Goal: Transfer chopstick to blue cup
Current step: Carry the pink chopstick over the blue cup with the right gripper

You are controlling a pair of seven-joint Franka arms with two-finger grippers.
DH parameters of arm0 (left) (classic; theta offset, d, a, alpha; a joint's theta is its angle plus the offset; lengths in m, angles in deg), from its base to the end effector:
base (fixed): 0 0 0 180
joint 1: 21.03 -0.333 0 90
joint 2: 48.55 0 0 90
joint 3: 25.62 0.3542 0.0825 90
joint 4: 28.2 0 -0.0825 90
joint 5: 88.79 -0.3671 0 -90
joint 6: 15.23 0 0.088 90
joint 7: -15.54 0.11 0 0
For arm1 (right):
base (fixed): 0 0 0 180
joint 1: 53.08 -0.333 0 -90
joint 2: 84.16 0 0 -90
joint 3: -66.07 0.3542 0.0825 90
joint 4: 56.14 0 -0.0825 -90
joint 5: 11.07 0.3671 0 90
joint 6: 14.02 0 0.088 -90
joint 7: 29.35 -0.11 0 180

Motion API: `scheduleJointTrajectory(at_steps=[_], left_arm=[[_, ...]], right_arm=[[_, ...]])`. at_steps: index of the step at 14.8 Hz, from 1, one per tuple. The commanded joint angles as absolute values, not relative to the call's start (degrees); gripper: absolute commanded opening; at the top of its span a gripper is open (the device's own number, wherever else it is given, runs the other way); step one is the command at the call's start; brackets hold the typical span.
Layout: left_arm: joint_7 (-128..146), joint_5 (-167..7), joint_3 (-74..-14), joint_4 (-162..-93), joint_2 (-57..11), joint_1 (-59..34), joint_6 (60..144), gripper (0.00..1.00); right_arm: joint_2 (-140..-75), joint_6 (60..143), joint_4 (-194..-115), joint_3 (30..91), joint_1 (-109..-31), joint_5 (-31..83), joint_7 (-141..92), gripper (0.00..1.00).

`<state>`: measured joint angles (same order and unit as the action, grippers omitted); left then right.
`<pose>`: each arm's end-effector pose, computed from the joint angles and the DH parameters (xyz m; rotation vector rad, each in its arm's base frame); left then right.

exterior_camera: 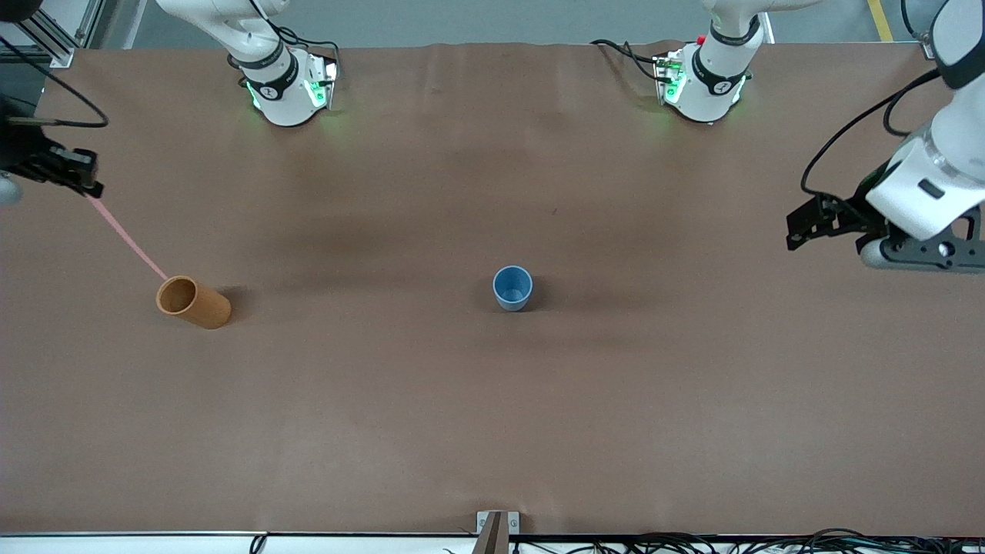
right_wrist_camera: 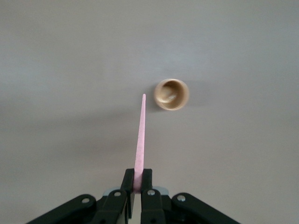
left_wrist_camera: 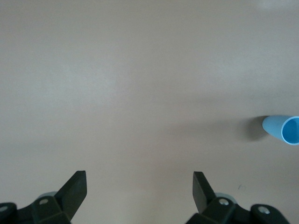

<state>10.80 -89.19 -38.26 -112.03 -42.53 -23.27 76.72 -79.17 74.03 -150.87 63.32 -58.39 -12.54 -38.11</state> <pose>0.5693 -0.0955 0.6547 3.1164 -0.1517 0.0573 0.5025 0.0183 0.6646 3.1124 -0.1690 -0.0426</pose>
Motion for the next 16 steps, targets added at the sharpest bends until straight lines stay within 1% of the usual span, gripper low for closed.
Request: scheduleJointTrajectory(at_steps=[1,3,5,7,10,12,14,16], left_arm=[[12.2,-88.53,-27.09,-112.23,-45.74,-13.42,72.59,1.0],[14.57,-86.95,-26.85,-112.49,-46.44,-13.82,72.4,1.0],[15.28,-86.34,-27.29,-112.49,-46.79,-15.74,72.4,1.0],[15.11,-86.15,-31.49,-112.49,-46.79,-18.47,72.4,1.0],[14.49,-86.16,-30.9,-112.58,-47.23,-16.99,71.96,1.0],[14.84,-86.24,-30.89,-112.58,-47.41,-17.51,71.43,1.0],[15.36,-86.24,-30.81,-112.58,-47.41,-18.04,71.34,1.0],[15.37,-86.33,-30.89,-112.58,-47.5,-18.83,71.34,1.0]], right_arm=[[-85.55,72.03,-142.29,63.0,-66.5,-8.54,-51.62,0.01],[-88.89,72.2,-138.78,63.0,-70.99,-2.22,-63.39,0.01],[-92.49,72.73,-134.74,63.0,-75.82,-0.52,-72.29,0.01],[-95.75,73.34,-131.92,63.08,-80.22,-0.35,-78.53,0.01],[-98.13,79.47,-131.64,63.0,-86.55,1.84,-87.94,0.01],[-99.71,83.79,-132.08,63.08,-87.62,4.04,-90.95,0.01],[-102.69,85.99,-131.99,62.82,-92.35,3.52,-92.44,0.01],[-105.15,90.28,-132.08,62.91,-94.38,3.87,-94.9,0.01]])
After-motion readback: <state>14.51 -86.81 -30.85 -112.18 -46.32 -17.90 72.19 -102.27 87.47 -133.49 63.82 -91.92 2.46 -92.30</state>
